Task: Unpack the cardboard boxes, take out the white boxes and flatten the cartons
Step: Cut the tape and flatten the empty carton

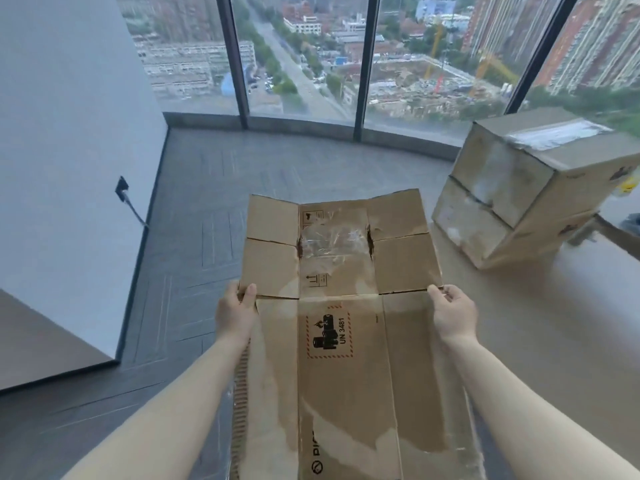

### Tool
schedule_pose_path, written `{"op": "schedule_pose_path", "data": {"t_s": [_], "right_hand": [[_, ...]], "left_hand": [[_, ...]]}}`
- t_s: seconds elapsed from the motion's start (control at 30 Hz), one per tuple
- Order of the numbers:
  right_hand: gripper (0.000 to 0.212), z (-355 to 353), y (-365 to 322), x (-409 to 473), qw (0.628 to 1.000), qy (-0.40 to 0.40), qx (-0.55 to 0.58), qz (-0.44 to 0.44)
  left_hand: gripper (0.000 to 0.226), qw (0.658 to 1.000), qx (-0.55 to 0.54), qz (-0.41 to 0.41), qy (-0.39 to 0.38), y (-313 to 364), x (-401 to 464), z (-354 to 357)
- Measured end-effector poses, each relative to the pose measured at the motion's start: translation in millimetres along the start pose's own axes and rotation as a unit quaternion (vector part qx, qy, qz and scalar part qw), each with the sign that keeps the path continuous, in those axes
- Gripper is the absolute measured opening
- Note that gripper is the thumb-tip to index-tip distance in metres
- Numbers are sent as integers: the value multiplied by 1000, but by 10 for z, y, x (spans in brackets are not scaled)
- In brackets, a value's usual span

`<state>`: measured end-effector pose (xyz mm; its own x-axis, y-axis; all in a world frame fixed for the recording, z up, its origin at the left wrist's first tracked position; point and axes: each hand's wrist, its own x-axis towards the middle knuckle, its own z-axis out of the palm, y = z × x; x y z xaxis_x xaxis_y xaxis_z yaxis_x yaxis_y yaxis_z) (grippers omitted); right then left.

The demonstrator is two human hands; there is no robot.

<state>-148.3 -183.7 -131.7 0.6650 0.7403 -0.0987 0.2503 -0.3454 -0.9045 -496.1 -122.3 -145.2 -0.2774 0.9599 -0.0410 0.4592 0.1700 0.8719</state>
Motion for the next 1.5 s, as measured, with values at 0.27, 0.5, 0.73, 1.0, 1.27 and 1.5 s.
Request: {"op": "schedule_pose_path", "data": {"t_s": [0.27,0.5,0.73,1.0,1.27,1.5], "right_hand": [[33,1522,-206,483,998,-44,-34,22],[28,2633,412,1056,992,-81,-94,36],[25,3853,2073,1667,987,-106,-109,61],[31,4824,4166,2261,980,-102,-144,91],[27,5725,5488,2671,965,-155,-186,103],[33,6009,6093,2942,963,-153,-199,103]], "left_hand": [[25,997,17,-70,8,-675,1287,-191],[26,989,28,-139,38,-1649,1852,282],[25,984,62,-153,61,-3314,2351,1276],[22,983,16,-178,30,-5288,2669,2600],[24,981,29,-190,39,-6643,2968,3422],[19,972,81,-219,11,-7189,2998,3826]]}}
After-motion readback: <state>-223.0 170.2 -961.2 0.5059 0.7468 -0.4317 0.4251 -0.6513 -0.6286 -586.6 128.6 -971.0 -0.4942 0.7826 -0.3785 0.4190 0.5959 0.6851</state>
